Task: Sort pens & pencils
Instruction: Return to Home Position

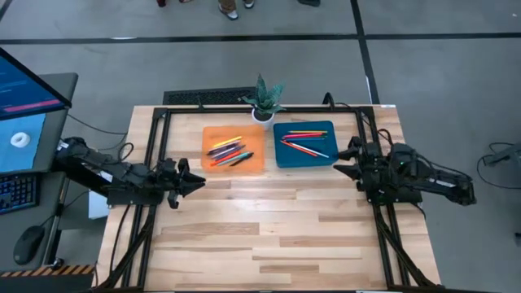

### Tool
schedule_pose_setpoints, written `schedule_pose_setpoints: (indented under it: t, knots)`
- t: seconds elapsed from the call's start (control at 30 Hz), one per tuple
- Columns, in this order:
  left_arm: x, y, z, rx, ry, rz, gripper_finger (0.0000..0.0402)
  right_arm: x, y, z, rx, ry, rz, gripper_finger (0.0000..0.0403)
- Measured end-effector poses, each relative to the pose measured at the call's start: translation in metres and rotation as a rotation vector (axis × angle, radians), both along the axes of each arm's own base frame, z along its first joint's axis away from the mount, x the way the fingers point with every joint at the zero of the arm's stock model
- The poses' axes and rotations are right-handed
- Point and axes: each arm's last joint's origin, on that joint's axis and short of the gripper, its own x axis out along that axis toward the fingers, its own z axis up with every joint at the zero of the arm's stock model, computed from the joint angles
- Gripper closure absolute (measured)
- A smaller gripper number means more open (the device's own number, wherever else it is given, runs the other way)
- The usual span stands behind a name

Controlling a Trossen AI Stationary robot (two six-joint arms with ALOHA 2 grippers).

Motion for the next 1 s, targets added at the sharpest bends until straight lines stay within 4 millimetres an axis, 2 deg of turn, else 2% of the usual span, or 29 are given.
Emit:
schedule_pose_setpoints:
  t: [0.07,0.27,0.37,0.53,0.7,1.0]
  knots:
    - [-0.003,0.001,-0.010,-0.009,-0.001,-0.001,0.0321,0.002,-0.001,-0.005,0.001,-0.005,-0.028,0.0179]
    - [-0.010,0.004,-0.015,0.016,0.036,0.017,0.0321,0.008,-0.004,-0.024,0.006,-0.003,-0.081,0.0179]
    - [-0.013,0.006,-0.018,0.028,0.051,0.019,0.0321,0.012,-0.005,-0.040,0.045,0.036,-0.104,0.0179]
    - [-0.016,0.006,-0.014,0.121,0.007,-0.025,0.0321,0.012,-0.007,-0.041,0.086,0.042,-0.175,0.0179]
    - [-0.017,0.005,-0.013,0.166,-0.004,-0.039,0.0321,0.012,-0.007,-0.042,0.096,0.054,-0.174,0.0179]
    - [-0.017,0.005,-0.014,0.127,-0.001,-0.045,0.0321,0.012,-0.007,-0.042,0.097,0.059,-0.173,0.0179]
